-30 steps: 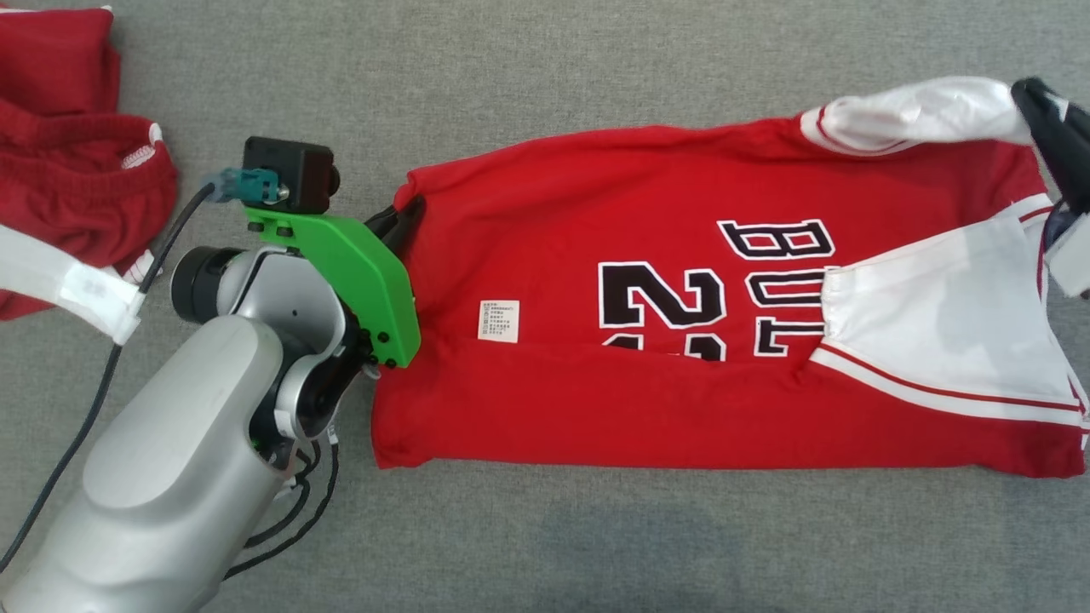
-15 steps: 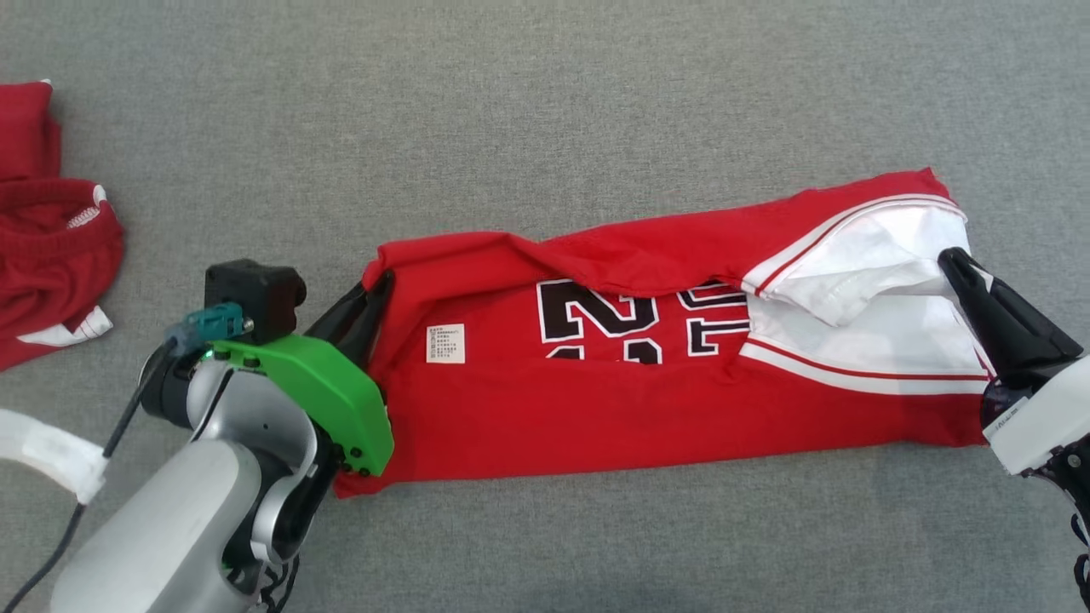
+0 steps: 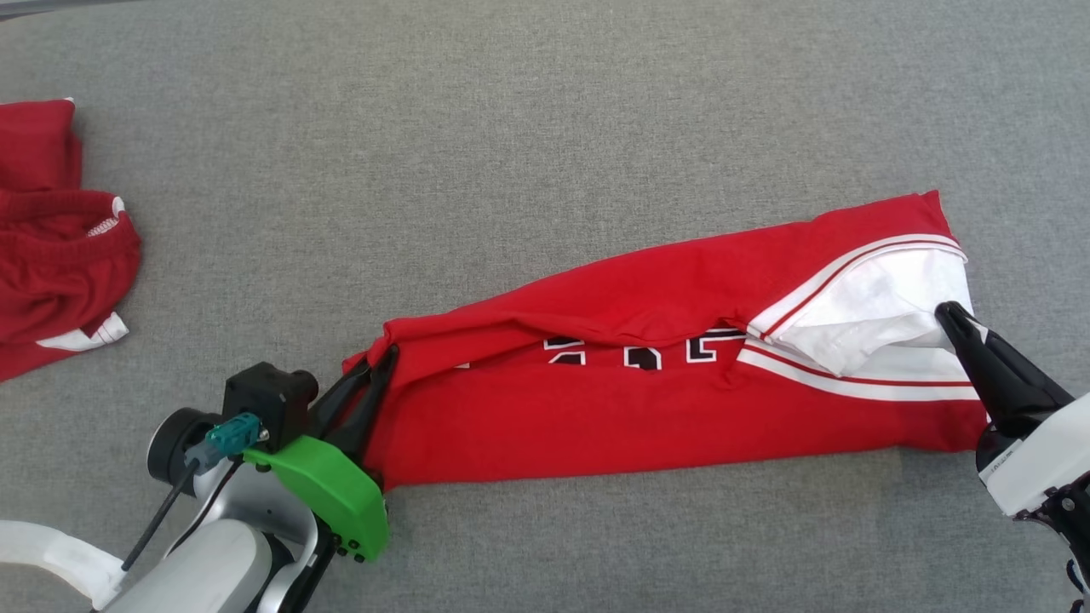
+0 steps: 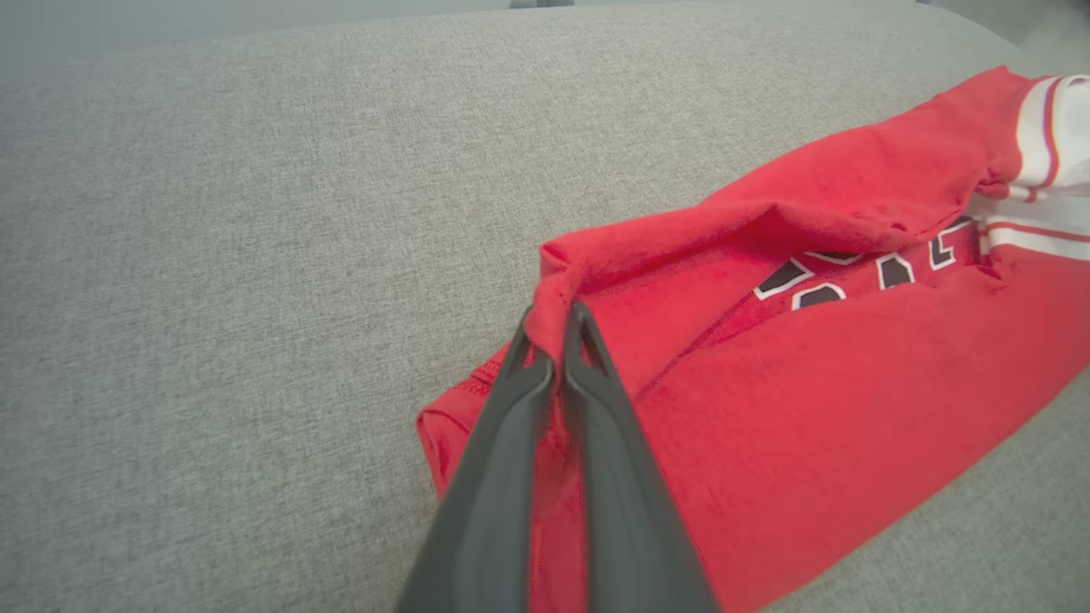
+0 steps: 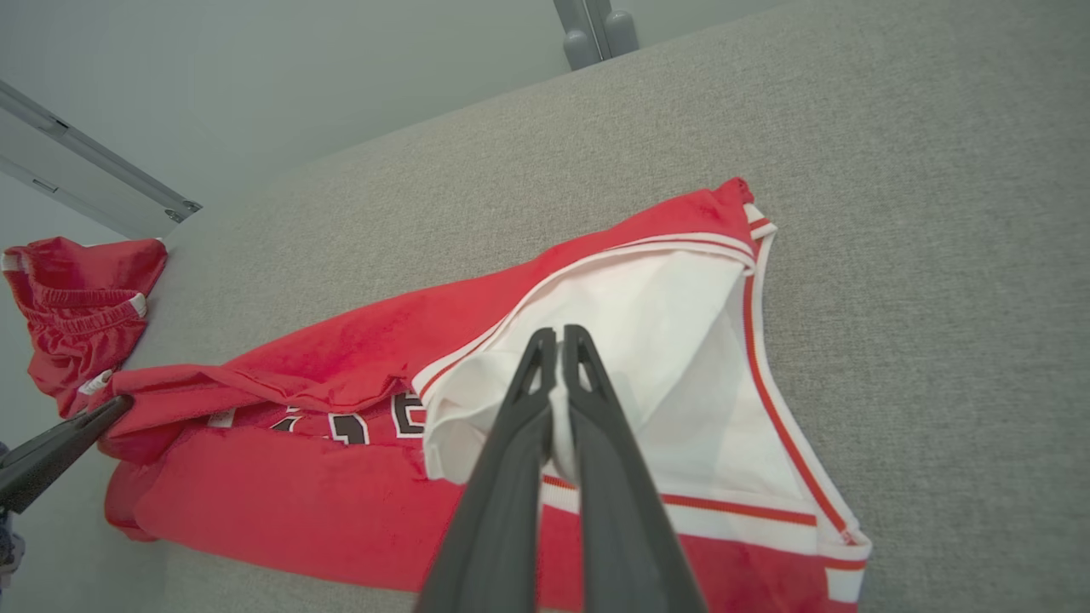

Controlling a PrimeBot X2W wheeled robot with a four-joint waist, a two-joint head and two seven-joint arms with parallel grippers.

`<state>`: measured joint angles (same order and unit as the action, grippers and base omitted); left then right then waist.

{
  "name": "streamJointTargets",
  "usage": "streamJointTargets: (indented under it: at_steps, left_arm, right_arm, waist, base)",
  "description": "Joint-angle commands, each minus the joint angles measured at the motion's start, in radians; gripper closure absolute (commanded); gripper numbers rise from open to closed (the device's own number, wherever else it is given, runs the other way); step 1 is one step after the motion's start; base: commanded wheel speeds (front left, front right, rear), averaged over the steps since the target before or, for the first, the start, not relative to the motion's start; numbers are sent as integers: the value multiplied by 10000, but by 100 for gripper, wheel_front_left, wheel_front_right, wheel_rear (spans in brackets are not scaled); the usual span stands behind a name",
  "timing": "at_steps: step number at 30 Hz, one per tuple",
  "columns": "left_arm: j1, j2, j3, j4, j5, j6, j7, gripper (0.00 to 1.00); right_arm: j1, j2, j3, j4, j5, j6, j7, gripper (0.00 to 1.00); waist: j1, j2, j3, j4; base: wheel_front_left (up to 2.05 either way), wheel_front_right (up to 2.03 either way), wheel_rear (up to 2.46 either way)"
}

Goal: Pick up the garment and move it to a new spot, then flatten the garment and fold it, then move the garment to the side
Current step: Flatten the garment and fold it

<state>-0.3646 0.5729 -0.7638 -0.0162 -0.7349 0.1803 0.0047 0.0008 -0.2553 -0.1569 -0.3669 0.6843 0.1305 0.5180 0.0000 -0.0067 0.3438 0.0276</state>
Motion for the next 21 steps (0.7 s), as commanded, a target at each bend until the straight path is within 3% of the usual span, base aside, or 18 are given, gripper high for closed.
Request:
streamJointTargets:
  at_steps: [1, 2, 4, 5, 6, 12, 21]
  left_arm:
    - [175, -64, -39, 122, 102, -65, -133, 100]
    - [182, -86, -50, 173, 142, -88, -227, 79]
    - [180, -137, -85, 274, 212, -140, -427, 47]
    - [218, -154, -125, 336, 245, -155, -507, 14]
    - [234, -117, -205, 383, 357, -195, -567, 0]
    - [531, -28, -297, 406, 807, 85, -1207, 0]
    - [2040, -141, 822, 56, 936, 1862, -2559, 0]
  right_arm:
    - [151, 39, -17, 31, 35, 4, 85, 100]
    - [193, 34, -1, 52, 36, 4, 160, 100]
    - [299, -14, 22, 111, -18, 4, 389, 100]
    - [358, -72, 65, 97, -57, 4, 492, 72]
    - [358, -112, 81, 81, -88, 4, 571, 0]
    - [418, -256, -111, 126, -129, 4, 863, 0]
    - [-457, -454, -1112, 1038, -869, 4, 1521, 0]
  waist:
    - [0, 67, -34, 33]
    - [0, 67, -46, 44]
    - [0, 67, -77, 69]
    - [0, 67, -94, 81]
    - [0, 67, -112, 87]
    - [0, 67, -303, 86]
    - [0, 67, -387, 195]
  base:
    - [0, 0, 0]
    - [0, 0, 0]
    - [0, 0, 0]
    - [0, 0, 0]
    - [0, 0, 0]
    - [0, 0, 0]
    - [0, 0, 0]
